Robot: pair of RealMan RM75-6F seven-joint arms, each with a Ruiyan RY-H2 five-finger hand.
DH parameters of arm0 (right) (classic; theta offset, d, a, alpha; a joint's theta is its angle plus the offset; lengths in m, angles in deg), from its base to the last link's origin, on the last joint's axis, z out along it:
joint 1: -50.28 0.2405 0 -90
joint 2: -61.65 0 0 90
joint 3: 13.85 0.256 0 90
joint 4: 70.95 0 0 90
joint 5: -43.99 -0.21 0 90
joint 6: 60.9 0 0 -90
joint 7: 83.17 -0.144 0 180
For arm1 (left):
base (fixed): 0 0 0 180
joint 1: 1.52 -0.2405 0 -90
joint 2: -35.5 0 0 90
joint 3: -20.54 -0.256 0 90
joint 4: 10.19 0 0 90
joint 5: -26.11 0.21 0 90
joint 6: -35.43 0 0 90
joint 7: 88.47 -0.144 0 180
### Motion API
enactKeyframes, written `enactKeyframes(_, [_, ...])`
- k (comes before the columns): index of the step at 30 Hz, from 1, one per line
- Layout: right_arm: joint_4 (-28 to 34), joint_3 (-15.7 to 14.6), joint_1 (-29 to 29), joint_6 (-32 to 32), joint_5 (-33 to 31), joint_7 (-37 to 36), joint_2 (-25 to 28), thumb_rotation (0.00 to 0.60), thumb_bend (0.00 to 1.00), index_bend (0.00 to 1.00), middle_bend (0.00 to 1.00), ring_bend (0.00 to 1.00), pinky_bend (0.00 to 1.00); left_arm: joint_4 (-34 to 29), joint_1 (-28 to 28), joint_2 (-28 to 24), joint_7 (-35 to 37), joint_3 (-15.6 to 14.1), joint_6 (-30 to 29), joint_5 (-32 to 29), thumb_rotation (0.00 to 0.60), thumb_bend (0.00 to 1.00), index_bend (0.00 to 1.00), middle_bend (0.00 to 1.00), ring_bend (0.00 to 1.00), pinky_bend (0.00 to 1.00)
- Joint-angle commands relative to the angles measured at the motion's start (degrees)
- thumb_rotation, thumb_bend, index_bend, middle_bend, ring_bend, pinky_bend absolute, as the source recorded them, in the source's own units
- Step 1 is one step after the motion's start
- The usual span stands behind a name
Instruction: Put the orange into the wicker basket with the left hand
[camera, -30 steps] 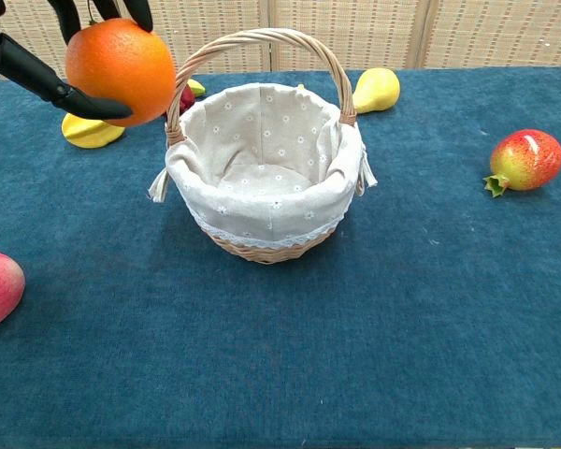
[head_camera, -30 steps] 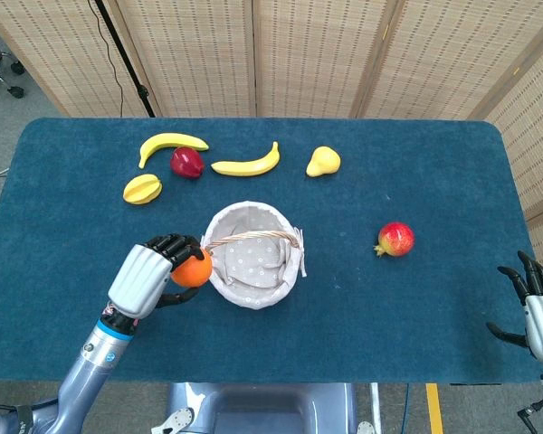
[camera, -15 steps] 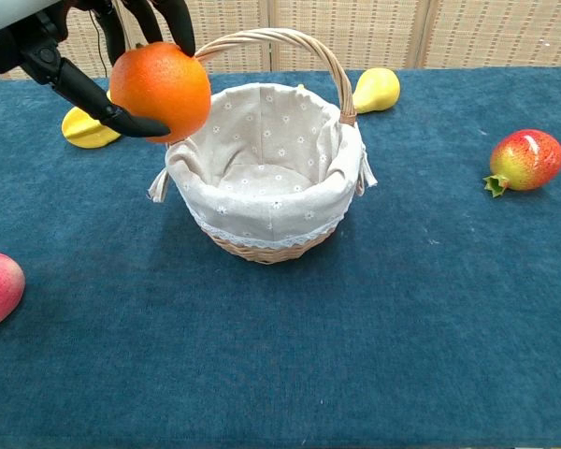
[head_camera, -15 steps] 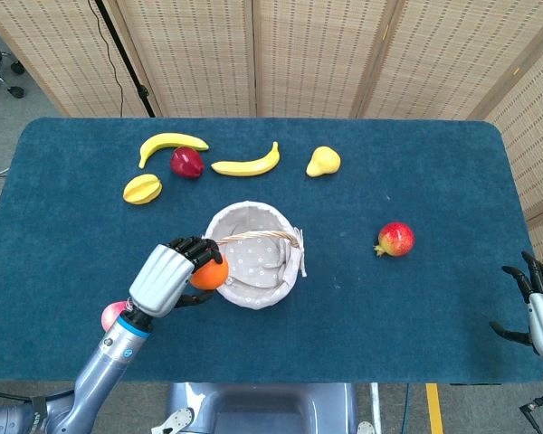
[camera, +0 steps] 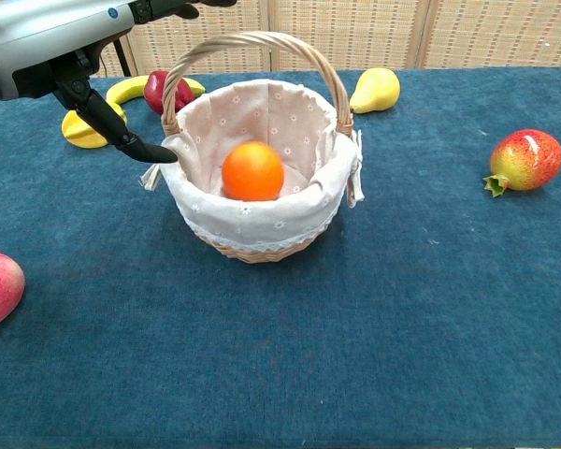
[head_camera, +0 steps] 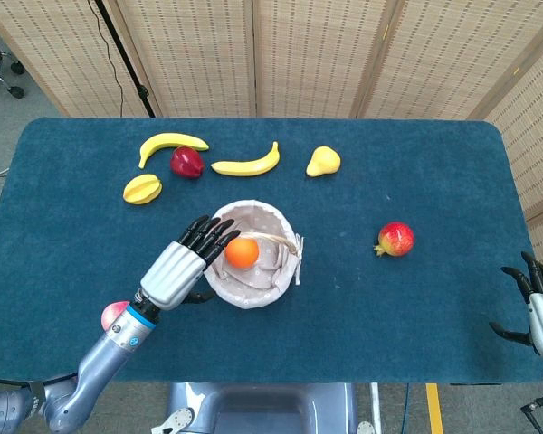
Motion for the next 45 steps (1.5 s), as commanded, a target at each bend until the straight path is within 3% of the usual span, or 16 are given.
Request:
enactKeyframes(1, [0.00, -0.03, 0.05, -0.07, 0.02, 0.20, -0.05, 0.600, 0.00, 0.19, 0.00, 0.00, 0.00, -0.87, -0.22, -0.58, -0.66, -0.32, -0.49, 0.07, 0.600, 0.01, 0.00, 0.00, 0.00, 0.00])
enactKeyframes(6, [0.00, -0.01, 0.06, -0.20, -0.20, 0.26, -0.10, 0.600, 0.00, 0.19, 0.00, 0.00, 0.00, -2.86, -1.65, -2.50, -1.91, -1.69, -2.70, 1.70, 0.600, 0.01, 0.00, 0.00, 0.00, 0.00])
enactKeyframes(12, [-0.15, 0.05, 0.04, -0.36, -0.41, -0.21, -0.01, 0.600, 0.00, 0.19, 0.00, 0.00, 0.00, -4.87, -8.10, -8.49, -3.19, -5.60, -10.66, 5.11, 0.600, 0.01, 0.00, 0.00, 0.00, 0.00])
enactKeyframes(18, [0.12, -0.10, 0.11, -0.38, -0.03, 0.00, -0.04, 0.600, 0.00, 0.19, 0.00, 0.00, 0.00, -1.76, -15.06, -12.78, 0.84, -8.12, -18.92, 5.87, 0.600, 0.01, 0.00, 0.00, 0.00, 0.00])
enactKeyframes(22, [0.31, -0.28, 0.36, -0.81, 0.22, 0.29, -0.17, 0.600, 0.00, 0.19, 0.00, 0.00, 0.00, 2.91, -19.31, -14.46, 6.47, -9.14, -21.96, 2.72, 0.600, 0.01, 0.00, 0.00, 0.00, 0.00])
enactKeyframes(31, [1.54, -0.56, 0.40, -0.11, 1.40, 1.15, -0.14, 0.600, 0.00, 0.19, 0.00, 0.00, 0.00, 14.82, -25.14, -12.66, 15.39, -7.97, -24.54, -4.10, 0.600, 0.01, 0.01, 0.00, 0.00, 0.00])
enactKeyframes(45, [2.08, -1.37, 1.37, -1.19, 2.81, 3.10, -1.16, 0.600, 0.00, 0.19, 0.00, 0.00, 0.00, 21.92, -27.32, -10.48, 19.85, -7.08, -23.07, -4.73, 0.600, 0.01, 0.03, 0.00, 0.00, 0.00])
